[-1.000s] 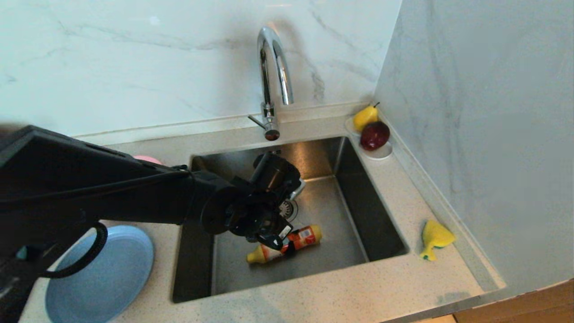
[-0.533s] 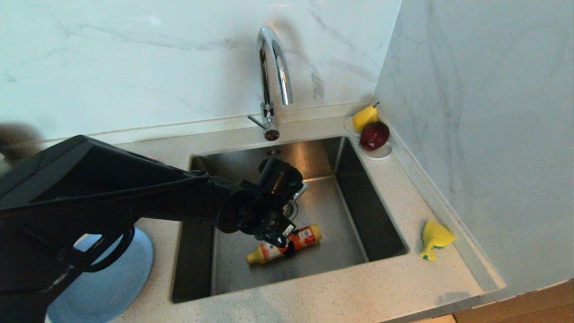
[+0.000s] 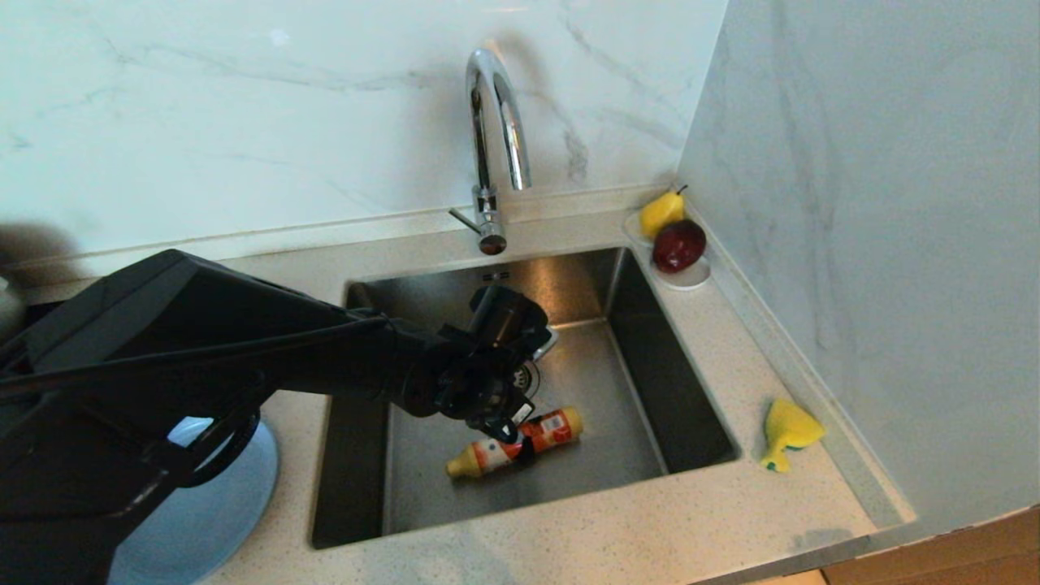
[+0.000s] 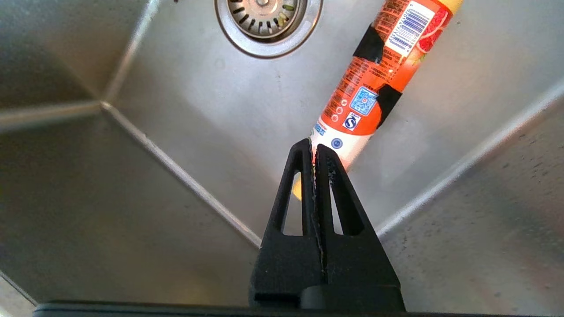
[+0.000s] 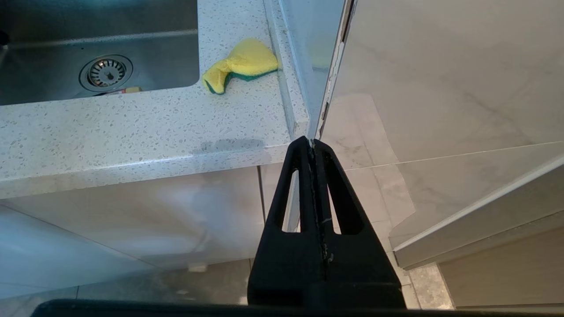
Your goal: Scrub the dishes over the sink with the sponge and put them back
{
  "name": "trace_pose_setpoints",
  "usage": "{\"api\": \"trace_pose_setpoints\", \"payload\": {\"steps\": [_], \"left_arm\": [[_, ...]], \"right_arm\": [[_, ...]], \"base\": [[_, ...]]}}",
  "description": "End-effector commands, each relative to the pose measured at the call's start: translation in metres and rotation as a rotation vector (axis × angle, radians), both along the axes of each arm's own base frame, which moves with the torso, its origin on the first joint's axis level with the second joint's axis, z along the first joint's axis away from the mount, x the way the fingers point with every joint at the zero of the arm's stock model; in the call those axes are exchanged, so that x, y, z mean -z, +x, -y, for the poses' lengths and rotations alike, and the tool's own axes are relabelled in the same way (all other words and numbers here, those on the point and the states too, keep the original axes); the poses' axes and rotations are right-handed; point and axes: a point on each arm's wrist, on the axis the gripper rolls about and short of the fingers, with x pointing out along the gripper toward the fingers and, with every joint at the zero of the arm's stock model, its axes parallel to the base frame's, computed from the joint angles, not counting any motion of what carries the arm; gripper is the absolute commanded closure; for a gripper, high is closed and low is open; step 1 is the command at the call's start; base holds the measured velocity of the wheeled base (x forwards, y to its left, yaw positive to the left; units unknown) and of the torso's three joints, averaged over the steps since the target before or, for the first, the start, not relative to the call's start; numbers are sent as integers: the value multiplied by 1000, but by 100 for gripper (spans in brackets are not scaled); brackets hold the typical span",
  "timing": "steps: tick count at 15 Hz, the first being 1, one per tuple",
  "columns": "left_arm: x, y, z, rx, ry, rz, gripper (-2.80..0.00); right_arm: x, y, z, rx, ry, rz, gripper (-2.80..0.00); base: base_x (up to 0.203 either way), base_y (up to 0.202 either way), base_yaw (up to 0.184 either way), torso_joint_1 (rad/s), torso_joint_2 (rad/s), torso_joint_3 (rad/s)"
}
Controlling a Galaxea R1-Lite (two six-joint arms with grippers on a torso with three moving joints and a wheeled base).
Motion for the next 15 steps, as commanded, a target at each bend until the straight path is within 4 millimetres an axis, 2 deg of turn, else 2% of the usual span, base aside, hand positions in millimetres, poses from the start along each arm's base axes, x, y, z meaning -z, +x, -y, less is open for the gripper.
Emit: {"api": "trace_pose_setpoints", "payload": {"steps": [1, 7, 11, 15], "left_arm": [[4, 4, 0, 3, 14, 2, 0], [10, 22, 4, -16, -35, 56, 0], [6, 24, 5, -13, -46, 70, 0], [10, 24, 5, -7, -34, 61, 0]], "right_arm": [[0, 0, 0, -1, 0, 1, 0], [0, 0, 0, -1, 0, 2, 0], [0, 0, 0, -1, 0, 0, 0], [0, 0, 0, -1, 0, 1, 0]], "base": [[0, 0, 0, 0, 0, 0], [0, 0, 0, 0, 0, 0], [0, 0, 0, 0, 0, 0], [0, 0, 0, 0, 0, 0]]}}
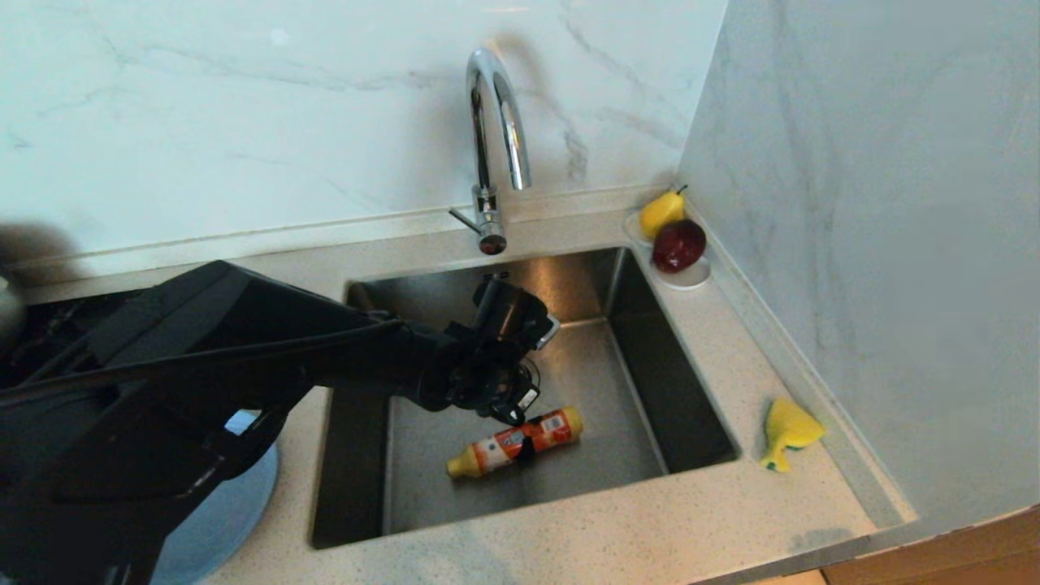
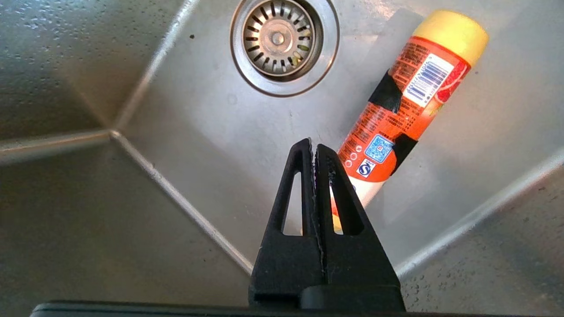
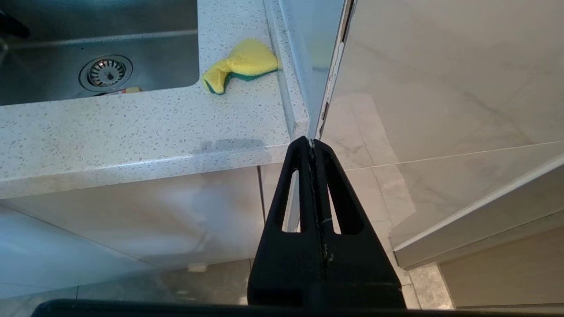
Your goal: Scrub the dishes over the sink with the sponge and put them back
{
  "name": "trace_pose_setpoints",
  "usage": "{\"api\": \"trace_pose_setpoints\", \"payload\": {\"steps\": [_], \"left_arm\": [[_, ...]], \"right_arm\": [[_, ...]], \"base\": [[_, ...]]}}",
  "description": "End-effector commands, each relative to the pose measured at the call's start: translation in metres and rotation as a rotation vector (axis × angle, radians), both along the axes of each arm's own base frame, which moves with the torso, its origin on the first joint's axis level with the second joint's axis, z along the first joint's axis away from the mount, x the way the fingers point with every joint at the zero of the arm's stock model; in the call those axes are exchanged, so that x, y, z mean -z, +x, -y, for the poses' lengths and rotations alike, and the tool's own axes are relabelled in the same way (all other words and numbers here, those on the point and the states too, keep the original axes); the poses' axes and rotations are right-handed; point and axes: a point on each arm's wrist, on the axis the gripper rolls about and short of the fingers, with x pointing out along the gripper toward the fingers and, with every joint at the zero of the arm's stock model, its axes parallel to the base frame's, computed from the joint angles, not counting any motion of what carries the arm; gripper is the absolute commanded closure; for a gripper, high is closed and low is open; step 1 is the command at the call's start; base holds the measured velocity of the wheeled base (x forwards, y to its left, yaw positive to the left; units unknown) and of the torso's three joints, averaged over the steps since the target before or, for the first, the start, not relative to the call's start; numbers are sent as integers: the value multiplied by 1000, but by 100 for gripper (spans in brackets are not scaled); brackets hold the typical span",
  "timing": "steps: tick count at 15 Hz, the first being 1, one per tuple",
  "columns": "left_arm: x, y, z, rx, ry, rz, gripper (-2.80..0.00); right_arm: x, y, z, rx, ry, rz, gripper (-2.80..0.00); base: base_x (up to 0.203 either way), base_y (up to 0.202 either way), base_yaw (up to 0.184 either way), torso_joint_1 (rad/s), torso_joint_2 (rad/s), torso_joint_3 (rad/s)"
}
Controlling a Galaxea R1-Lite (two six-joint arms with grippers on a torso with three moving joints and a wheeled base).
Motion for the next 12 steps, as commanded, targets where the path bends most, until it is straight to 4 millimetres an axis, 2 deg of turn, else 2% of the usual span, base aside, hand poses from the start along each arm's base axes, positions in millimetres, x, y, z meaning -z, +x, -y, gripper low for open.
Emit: {"api": "trace_pose_setpoints", "payload": {"steps": [1, 9, 10, 12], "left_arm": [[4, 2, 1, 6, 6, 2, 0], [8, 8, -4, 48, -26, -15, 0], [9, 8, -4, 53, -28, -19, -280], [10, 8, -3, 60, -33, -26, -280]], "right_arm": [[0, 0, 0, -1, 0, 0, 0], [0, 0, 0, -1, 0, 2, 0], [0, 0, 0, -1, 0, 2, 0], [0, 0, 0, -1, 0, 2, 0]], "base": [[0, 0, 0, 0, 0, 0], [0, 0, 0, 0, 0, 0], [0, 0, 0, 0, 0, 0], [0, 0, 0, 0, 0, 0]]}}
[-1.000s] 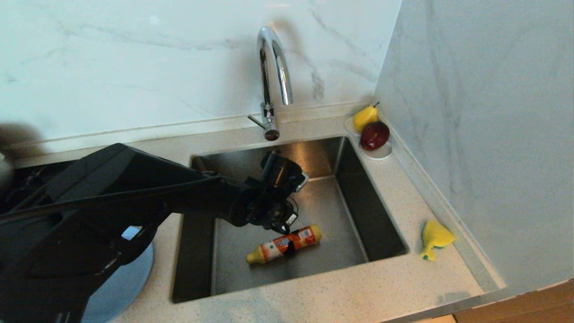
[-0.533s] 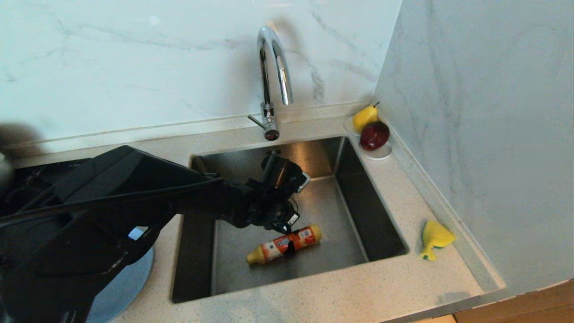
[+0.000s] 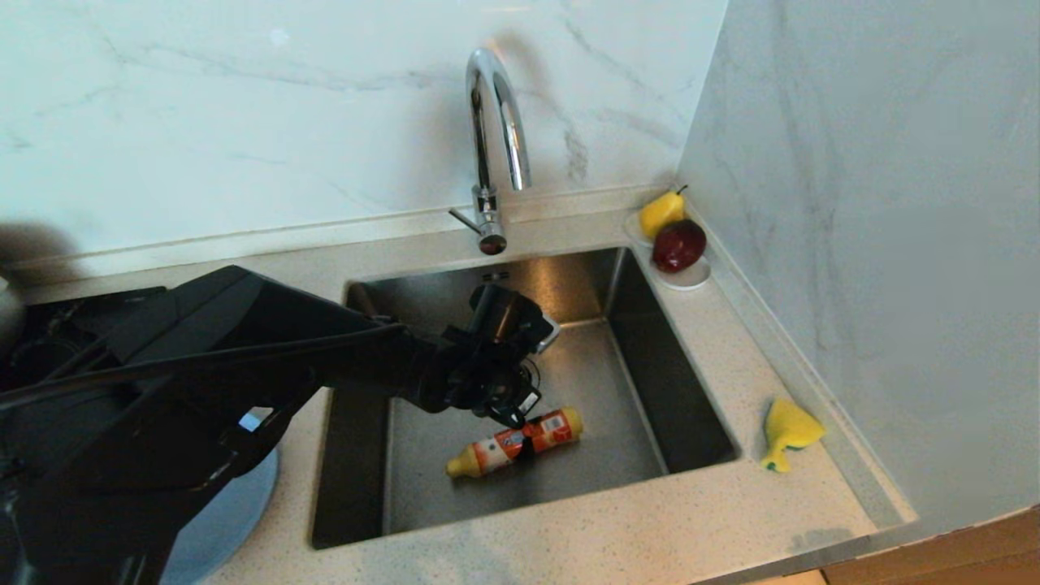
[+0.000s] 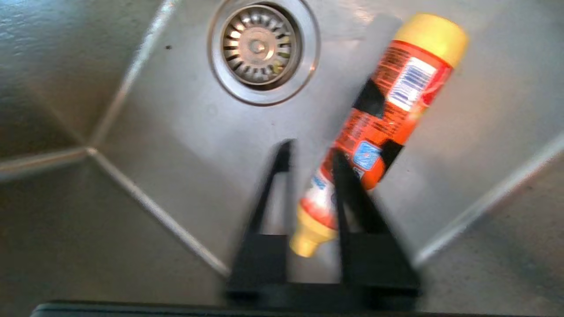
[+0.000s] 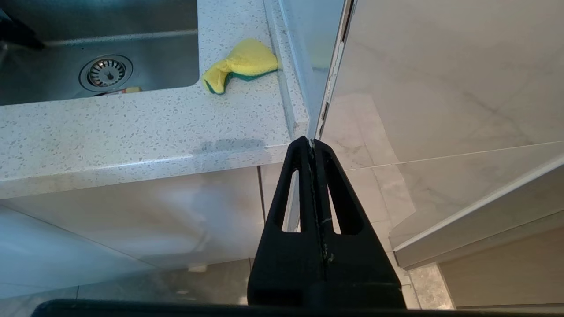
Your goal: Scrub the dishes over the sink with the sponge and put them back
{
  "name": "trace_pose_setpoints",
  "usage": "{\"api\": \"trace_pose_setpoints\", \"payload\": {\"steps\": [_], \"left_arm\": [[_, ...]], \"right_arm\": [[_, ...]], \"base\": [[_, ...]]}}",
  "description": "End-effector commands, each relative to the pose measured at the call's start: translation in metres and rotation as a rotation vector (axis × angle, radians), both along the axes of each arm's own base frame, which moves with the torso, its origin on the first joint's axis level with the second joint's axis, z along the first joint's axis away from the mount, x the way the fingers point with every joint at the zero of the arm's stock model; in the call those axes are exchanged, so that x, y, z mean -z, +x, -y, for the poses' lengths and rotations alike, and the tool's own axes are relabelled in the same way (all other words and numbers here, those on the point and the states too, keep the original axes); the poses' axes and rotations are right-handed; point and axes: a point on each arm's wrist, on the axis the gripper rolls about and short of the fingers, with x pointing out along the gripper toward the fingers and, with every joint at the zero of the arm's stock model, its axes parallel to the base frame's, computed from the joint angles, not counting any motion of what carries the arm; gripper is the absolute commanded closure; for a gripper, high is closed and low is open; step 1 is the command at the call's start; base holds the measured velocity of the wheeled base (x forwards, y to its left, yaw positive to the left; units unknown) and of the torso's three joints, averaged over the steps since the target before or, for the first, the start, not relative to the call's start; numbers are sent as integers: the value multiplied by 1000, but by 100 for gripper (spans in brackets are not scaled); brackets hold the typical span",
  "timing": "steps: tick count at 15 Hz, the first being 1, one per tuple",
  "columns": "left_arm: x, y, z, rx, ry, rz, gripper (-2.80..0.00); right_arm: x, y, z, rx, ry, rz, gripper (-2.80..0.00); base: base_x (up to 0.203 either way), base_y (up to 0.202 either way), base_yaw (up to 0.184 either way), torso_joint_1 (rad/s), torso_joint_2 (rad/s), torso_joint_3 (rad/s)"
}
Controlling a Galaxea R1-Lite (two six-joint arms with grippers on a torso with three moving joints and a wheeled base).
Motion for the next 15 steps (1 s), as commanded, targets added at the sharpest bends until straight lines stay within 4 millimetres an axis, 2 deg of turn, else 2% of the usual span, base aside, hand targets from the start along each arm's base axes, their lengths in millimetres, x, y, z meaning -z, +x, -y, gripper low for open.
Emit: {"api": "trace_pose_setpoints", "payload": {"steps": [1, 7, 15], "left_arm": [[5, 1, 0, 5, 4, -11, -280], [17, -4, -1, 63, 6, -109, -280], [44, 4, 4, 72, 31, -147, -280]], "right_arm": [[0, 0, 0, -1, 0, 0, 0], [0, 0, 0, -1, 0, 1, 0], [0, 0, 0, -1, 0, 0, 0]], "base": [[0, 0, 0, 0, 0, 0], [0, 0, 0, 0, 0, 0], [0, 0, 0, 0, 0, 0]]}}
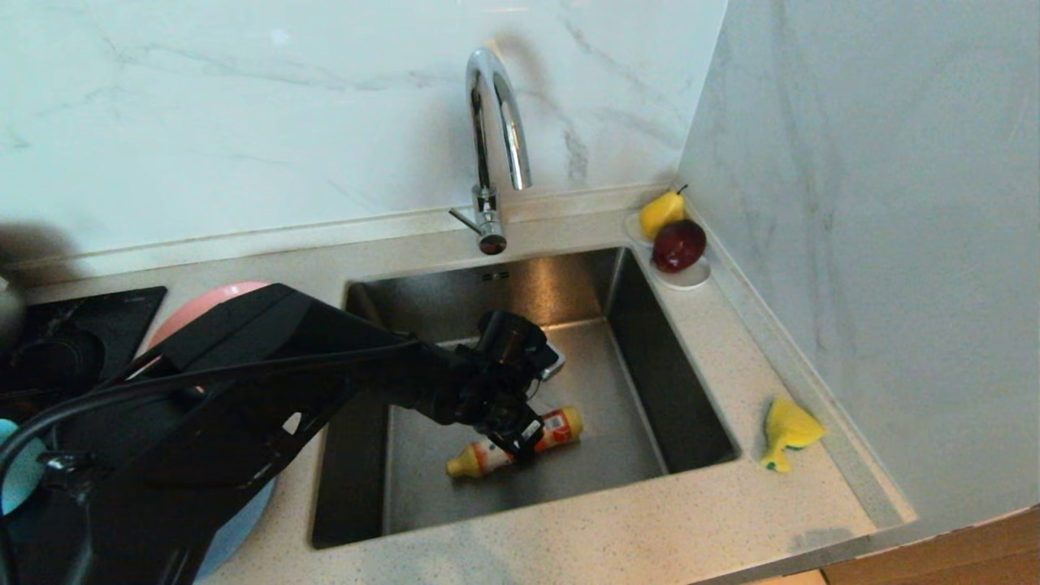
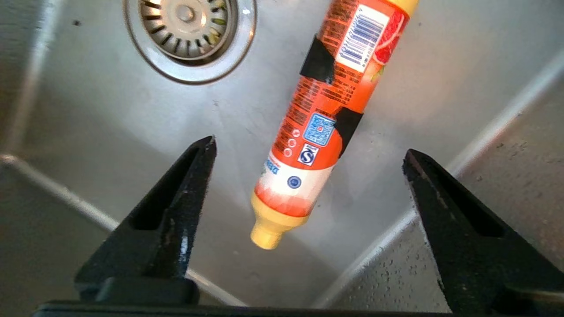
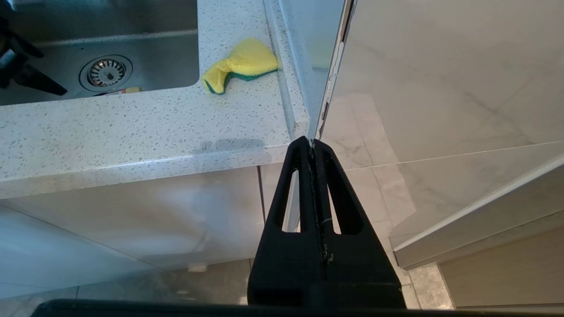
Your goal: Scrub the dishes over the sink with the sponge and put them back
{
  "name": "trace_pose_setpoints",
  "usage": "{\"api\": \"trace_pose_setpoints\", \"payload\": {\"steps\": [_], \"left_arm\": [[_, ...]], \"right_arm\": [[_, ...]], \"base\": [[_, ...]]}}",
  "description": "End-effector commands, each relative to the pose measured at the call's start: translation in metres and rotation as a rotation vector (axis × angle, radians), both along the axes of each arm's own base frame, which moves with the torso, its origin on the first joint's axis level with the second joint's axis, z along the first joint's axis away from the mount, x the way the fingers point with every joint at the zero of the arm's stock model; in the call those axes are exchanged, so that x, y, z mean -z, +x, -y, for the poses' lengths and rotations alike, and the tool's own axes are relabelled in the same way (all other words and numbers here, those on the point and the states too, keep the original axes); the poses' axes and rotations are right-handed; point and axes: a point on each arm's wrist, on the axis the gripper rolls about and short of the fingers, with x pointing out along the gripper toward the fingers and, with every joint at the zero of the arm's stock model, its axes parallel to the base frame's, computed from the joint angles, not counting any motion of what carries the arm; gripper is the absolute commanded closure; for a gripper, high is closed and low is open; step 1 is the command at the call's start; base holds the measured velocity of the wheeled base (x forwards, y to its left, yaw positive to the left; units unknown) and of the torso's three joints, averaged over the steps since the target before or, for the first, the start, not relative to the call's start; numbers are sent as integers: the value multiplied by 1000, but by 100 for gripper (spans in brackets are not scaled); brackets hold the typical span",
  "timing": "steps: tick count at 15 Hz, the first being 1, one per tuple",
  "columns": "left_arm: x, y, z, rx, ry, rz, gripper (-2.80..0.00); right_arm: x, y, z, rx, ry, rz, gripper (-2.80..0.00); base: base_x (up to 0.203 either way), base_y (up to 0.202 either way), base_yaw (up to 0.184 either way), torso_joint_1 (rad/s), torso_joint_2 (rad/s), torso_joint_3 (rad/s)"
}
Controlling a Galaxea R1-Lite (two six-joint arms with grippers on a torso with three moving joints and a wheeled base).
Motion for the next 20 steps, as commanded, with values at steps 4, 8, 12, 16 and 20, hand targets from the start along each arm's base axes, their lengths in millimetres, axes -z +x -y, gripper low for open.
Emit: {"api": "trace_pose_setpoints", "payload": {"steps": [4, 8, 12, 16, 20], "left_arm": [[14, 5, 4, 2, 11, -12, -280], [21, 8, 5, -1, 13, -16, -280], [24, 13, 4, -9, 8, -12, -280], [32, 21, 7, -16, -7, 7, -280], [39, 28, 6, -30, -13, 14, -280]], "right_arm": [[0, 0, 0, -1, 0, 1, 0], [0, 0, 0, -1, 0, 0, 0], [0, 0, 0, -1, 0, 1, 0], [0, 0, 0, -1, 0, 0, 0], [0, 0, 0, -1, 0, 0, 0]], "base": [[0, 0, 0, 0, 0, 0], [0, 0, 0, 0, 0, 0], [0, 0, 0, 0, 0, 0], [0, 0, 0, 0, 0, 0], [0, 0, 0, 0, 0, 0]]}}
